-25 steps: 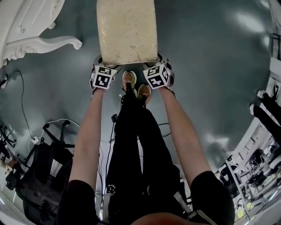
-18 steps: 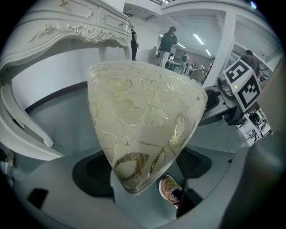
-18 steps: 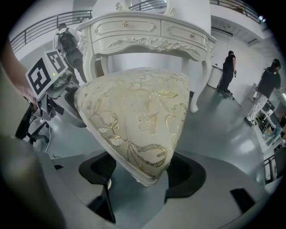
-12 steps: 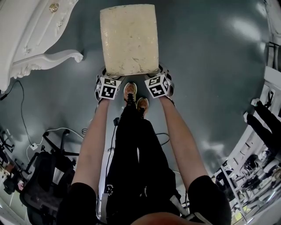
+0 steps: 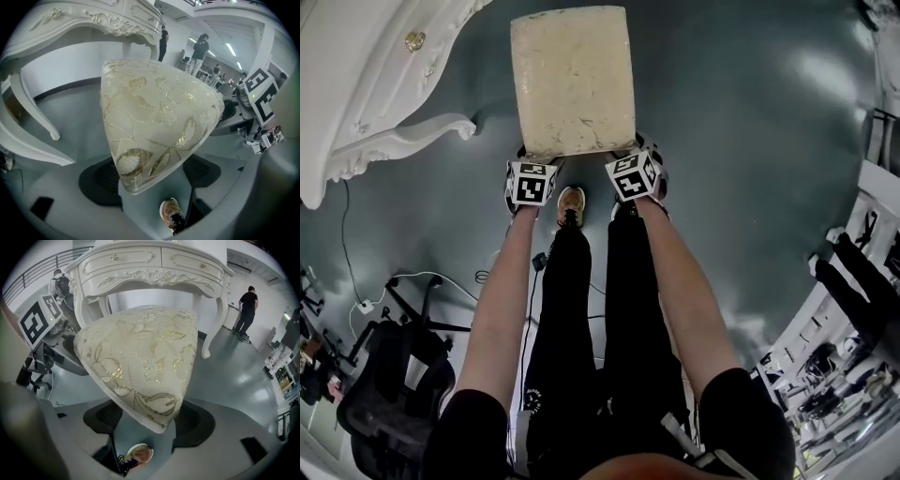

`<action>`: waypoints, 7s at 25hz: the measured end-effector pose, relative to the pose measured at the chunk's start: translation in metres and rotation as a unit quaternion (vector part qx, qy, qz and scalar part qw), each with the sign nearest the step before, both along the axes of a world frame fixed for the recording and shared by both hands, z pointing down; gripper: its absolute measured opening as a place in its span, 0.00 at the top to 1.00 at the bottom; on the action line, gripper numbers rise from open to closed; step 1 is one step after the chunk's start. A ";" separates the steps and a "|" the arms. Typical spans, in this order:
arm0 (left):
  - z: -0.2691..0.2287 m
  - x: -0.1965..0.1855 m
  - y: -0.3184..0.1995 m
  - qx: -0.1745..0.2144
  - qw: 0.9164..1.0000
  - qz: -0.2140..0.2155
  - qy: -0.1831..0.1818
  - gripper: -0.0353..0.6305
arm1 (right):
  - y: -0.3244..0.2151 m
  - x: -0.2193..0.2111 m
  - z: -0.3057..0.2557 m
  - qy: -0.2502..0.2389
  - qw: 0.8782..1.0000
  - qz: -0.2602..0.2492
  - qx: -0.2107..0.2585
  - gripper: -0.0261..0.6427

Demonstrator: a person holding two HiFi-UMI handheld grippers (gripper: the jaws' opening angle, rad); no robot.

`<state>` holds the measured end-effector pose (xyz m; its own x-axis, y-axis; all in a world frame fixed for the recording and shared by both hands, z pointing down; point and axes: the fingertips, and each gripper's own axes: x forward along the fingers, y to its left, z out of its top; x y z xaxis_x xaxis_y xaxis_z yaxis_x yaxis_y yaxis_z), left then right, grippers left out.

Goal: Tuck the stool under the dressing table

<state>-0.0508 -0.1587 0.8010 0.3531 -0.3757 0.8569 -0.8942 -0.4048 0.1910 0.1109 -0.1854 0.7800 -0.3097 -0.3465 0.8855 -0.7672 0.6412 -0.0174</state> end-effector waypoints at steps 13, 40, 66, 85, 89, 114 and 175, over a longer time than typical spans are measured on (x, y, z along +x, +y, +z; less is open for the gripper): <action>-0.004 0.015 -0.061 -0.006 0.997 -0.077 -0.017 0.34 | -0.079 0.013 0.002 0.001 0.999 -0.053 -0.006 0.44; 0.008 0.012 -0.164 0.019 0.982 -0.187 -0.027 0.35 | -0.203 0.007 0.002 0.004 0.997 -0.075 -0.015 0.46; -0.002 0.013 -0.299 0.044 0.938 -0.341 -0.042 0.34 | -0.375 -0.014 0.004 -0.018 0.980 -0.197 0.013 0.46; -0.005 -0.036 -0.349 0.087 0.901 -0.420 -0.060 0.34 | -0.432 -0.064 0.001 -0.044 0.979 -0.189 0.053 0.46; -0.006 -0.042 -0.355 0.091 0.896 -0.430 -0.065 0.35 | -0.438 -0.071 0.000 -0.047 0.980 -0.185 0.060 0.46; -0.163 0.003 -0.328 0.245 0.896 -0.368 -0.045 0.65 | -0.386 -0.057 -0.156 -0.131 0.957 -0.169 0.197 0.64; -0.865 0.096 -0.197 0.534 0.834 -0.140 0.008 0.90 | -0.202 -0.012 -0.846 -0.370 0.822 -0.258 0.348 0.93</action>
<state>0.0456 -0.3555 -0.0643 0.1325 -0.9909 -0.0230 -0.9829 -0.1283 -0.1322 0.0985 -0.3878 -0.0664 -0.9388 -0.3430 0.0324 -0.3346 0.9301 0.1515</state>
